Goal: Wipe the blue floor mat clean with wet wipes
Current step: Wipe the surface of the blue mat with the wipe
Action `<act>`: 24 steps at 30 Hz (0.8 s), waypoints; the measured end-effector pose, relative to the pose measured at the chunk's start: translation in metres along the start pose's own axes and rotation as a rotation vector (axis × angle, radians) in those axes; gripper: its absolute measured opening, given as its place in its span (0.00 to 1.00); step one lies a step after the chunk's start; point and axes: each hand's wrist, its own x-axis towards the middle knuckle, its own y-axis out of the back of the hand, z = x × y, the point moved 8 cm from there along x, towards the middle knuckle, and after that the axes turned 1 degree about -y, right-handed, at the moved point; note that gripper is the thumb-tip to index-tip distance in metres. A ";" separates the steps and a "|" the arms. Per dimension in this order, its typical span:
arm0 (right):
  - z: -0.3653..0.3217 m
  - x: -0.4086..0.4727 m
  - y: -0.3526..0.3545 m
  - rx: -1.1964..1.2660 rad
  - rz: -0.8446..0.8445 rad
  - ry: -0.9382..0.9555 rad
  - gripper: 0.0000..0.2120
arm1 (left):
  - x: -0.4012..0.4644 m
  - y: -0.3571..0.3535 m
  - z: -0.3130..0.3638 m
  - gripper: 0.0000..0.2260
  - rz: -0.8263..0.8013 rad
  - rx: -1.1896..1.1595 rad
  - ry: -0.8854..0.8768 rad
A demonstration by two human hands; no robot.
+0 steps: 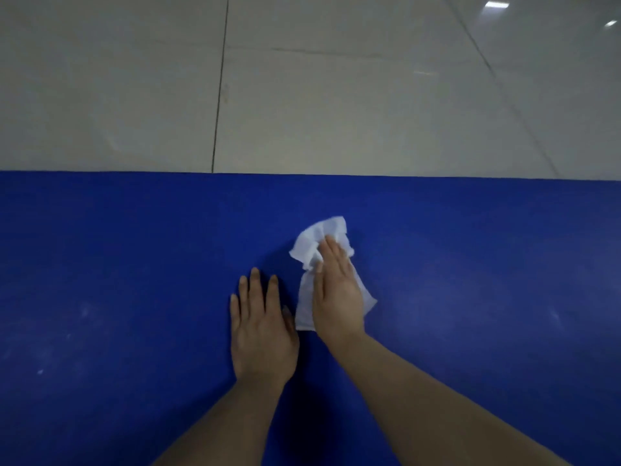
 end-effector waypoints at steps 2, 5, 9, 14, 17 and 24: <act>-0.014 0.030 -0.014 -0.082 -0.038 0.060 0.38 | -0.001 -0.004 -0.003 0.25 0.004 0.046 -0.007; -0.028 0.074 -0.050 -0.306 -0.161 0.130 0.27 | -0.002 -0.001 -0.002 0.25 0.016 0.038 -0.022; -0.019 0.116 -0.069 -0.535 -0.269 0.163 0.28 | 0.000 -0.001 -0.004 0.24 0.004 0.049 -0.013; 0.046 0.161 -0.012 -0.604 -0.173 -0.022 0.27 | 0.001 0.002 -0.001 0.24 0.015 0.045 0.002; 0.095 0.177 0.032 -0.569 -0.083 -0.216 0.27 | 0.002 0.004 -0.001 0.24 0.031 0.056 0.015; 0.103 0.181 0.039 -0.537 -0.064 -0.203 0.27 | 0.007 0.002 -0.002 0.25 -0.050 0.086 0.041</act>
